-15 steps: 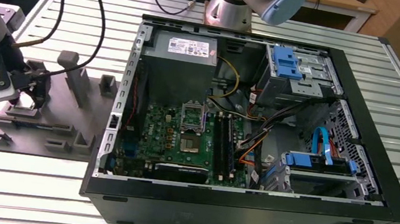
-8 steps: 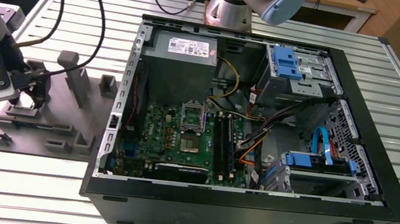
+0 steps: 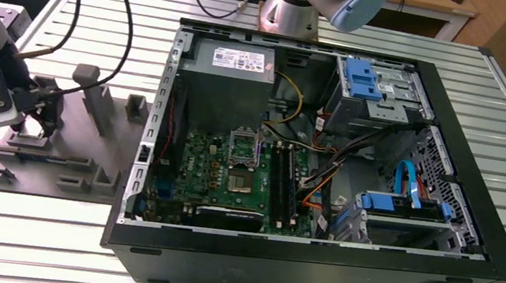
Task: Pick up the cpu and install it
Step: 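Pick up the cpu and move it towards the insertion slot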
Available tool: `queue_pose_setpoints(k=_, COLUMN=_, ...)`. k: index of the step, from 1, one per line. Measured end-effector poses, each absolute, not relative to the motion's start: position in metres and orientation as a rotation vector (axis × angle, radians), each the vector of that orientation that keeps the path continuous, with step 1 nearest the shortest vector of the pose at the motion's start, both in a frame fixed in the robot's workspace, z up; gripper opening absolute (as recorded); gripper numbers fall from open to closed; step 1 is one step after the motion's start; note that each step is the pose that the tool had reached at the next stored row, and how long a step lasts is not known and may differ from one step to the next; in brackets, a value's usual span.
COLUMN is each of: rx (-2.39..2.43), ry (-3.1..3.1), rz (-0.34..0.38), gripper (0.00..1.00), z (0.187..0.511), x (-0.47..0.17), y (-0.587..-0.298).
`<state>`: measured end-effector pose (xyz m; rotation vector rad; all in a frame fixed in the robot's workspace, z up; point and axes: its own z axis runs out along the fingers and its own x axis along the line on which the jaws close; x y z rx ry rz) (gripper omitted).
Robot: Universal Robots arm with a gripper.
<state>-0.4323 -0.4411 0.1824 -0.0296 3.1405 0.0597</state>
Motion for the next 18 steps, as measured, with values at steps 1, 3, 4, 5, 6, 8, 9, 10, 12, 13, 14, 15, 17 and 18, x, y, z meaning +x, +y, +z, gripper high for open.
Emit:
queue_pose_setpoints(k=1, rx=-0.03, ry=3.14, rz=0.06, gripper=0.56, z=0.1823, x=-0.4324, y=-0.4411)
queue_pose_setpoints(k=3, rx=-0.029, ry=3.14, rz=0.06, gripper=0.56, z=0.1823, x=-0.4324, y=-0.441)
queue_pose_setpoints(k=4, rx=-0.03, ry=3.14, rz=0.06, gripper=0.56, z=0.1823, x=-0.4326, y=-0.4411)
queue_pose_setpoints(k=5, rx=-0.029, ry=3.14, rz=0.06, gripper=0.56, z=0.1823, x=-0.4328, y=-0.4411)
queue_pose_setpoints(k=6, rx=-0.029, ry=3.14, rz=0.06, gripper=0.56, z=0.1823, x=-0.4328, y=-0.4411)
queue_pose_setpoints(k=8, rx=-0.029, ry=3.14, rz=0.06, gripper=0.56, z=0.1827, x=-0.4333, y=-0.441)
queue_pose_setpoints(k=9, rx=-0.029, ry=3.14, rz=0.06, gripper=0.56, z=0.1828, x=-0.4333, y=-0.441)
queue_pose_setpoints(k=10, rx=-0.029, ry=3.14, rz=0.06, gripper=0.56, z=0.183, x=-0.4333, y=-0.441)
queue_pose_setpoints(k=12, rx=-0.029, ry=3.14, rz=0.06, gripper=0.56, z=0.1832, x=-0.4333, y=-0.441)
queue_pose_setpoints(k=13, rx=-0.029, ry=3.14, rz=0.06, gripper=0.56, z=0.1832, x=-0.4333, y=-0.441)
queue_pose_setpoints(k=14, rx=-0.029, ry=3.14, rz=0.06, gripper=0.56, z=0.1832, x=-0.4333, y=-0.441)
queue_pose_setpoints(k=15, rx=-0.03, ry=3.14, rz=0.06, gripper=0.56, z=0.1832, x=-0.4333, y=-0.441)
queue_pose_setpoints(k=17, rx=-0.03, ry=3.14, rz=0.06, gripper=0.56, z=0.1833, x=-0.4333, y=-0.4411)
queue_pose_setpoints(k=18, rx=-0.03, ry=3.14, rz=0.06, gripper=0.56, z=0.1834, x=-0.4333, y=-0.4411)
